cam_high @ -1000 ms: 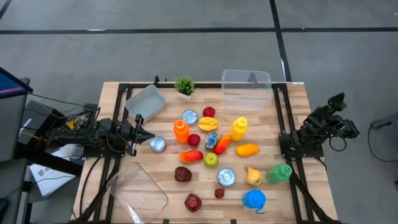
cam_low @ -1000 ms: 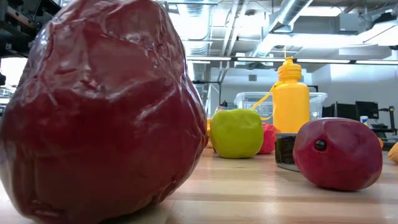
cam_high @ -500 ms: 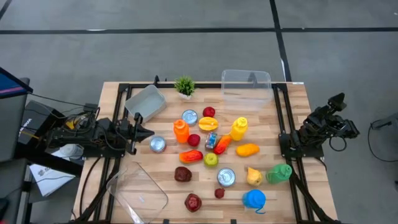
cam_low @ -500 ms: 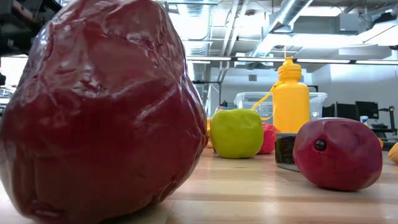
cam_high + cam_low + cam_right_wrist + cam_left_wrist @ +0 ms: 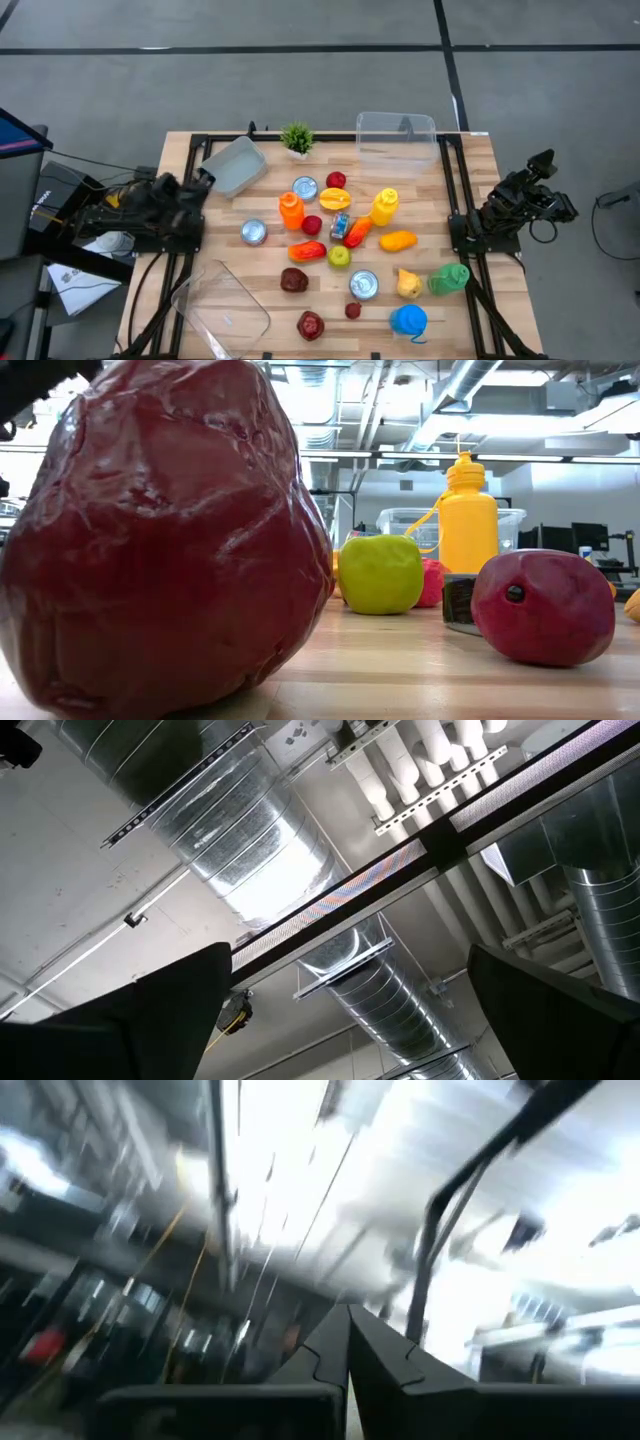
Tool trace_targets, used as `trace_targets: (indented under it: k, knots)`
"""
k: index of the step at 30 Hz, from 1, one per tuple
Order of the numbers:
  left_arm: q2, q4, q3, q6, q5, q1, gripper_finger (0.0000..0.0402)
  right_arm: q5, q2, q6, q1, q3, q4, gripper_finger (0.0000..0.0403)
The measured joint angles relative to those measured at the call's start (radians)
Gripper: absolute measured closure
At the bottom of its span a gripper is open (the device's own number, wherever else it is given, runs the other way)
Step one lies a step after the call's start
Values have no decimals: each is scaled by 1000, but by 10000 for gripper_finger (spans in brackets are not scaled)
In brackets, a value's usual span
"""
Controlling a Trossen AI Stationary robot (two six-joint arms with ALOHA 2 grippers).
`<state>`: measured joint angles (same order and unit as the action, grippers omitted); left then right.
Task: Pick & Place Food Item
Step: Put the yellow tumbler into the top transparent bin
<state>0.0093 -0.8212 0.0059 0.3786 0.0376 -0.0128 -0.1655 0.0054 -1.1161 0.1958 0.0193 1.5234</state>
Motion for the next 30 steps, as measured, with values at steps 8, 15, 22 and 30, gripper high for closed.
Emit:
trace_targets:
  k: [8, 15, 22, 30]
  knots:
    - [0, -176, 0, -8, 0, 0, 402, 0, 0, 0, 0, 0, 0, 3]
    - [0, -175, 0, -5, 0, 0, 401, 0, 0, 0, 0, 0, 0, 3]
    - [0, -174, 0, -6, 40, 0, 402, 0, 0, 0, 0, 0, 0, 3]
    - [0, -174, 0, -6, 45, 0, 402, 0, 0, 0, 0, 0, 0, 3]
